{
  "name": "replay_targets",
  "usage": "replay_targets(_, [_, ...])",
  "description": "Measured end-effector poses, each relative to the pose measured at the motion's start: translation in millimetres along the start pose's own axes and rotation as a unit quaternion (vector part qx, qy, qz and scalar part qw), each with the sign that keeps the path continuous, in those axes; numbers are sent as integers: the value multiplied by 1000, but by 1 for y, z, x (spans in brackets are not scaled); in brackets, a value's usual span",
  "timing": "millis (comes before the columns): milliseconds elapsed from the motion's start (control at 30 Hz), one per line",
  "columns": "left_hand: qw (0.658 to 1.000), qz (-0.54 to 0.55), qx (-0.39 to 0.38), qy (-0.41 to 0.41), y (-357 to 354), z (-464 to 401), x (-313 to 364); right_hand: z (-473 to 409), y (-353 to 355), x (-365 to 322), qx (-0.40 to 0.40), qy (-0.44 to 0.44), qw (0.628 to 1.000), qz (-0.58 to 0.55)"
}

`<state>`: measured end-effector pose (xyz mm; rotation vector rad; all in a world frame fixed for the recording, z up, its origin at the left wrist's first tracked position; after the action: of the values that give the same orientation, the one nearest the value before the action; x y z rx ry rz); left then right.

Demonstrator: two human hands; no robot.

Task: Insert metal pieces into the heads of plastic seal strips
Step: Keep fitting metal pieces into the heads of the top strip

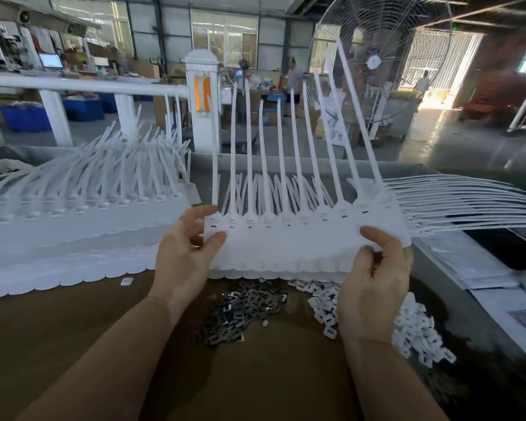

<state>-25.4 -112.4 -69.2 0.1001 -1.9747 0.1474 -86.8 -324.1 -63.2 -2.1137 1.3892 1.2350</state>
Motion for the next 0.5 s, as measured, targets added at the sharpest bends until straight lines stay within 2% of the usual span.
replay_targets(333, [993,-56,-25,102,4,-5,-13,-4,-3,12,-35,-68,988,132])
replay_targets(433, [992,-68,-30,97,6,-6,-14,-2,-1,7,-18,-43,985,166])
replay_targets(500, [991,-76,-41,104,5,-6,-15,0,-2,5,-25,12,986,165])
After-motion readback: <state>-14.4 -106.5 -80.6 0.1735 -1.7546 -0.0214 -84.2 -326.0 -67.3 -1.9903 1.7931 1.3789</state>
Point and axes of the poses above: each hand's wrist, its own z-axis away from the middle knuckle, its own y-axis out of the back of the hand, x = y × z, the point moved 2 cm from there along -z, towards the middle knuckle, and after that the axes turned 13 degrees about z, right-handed, at the moved point
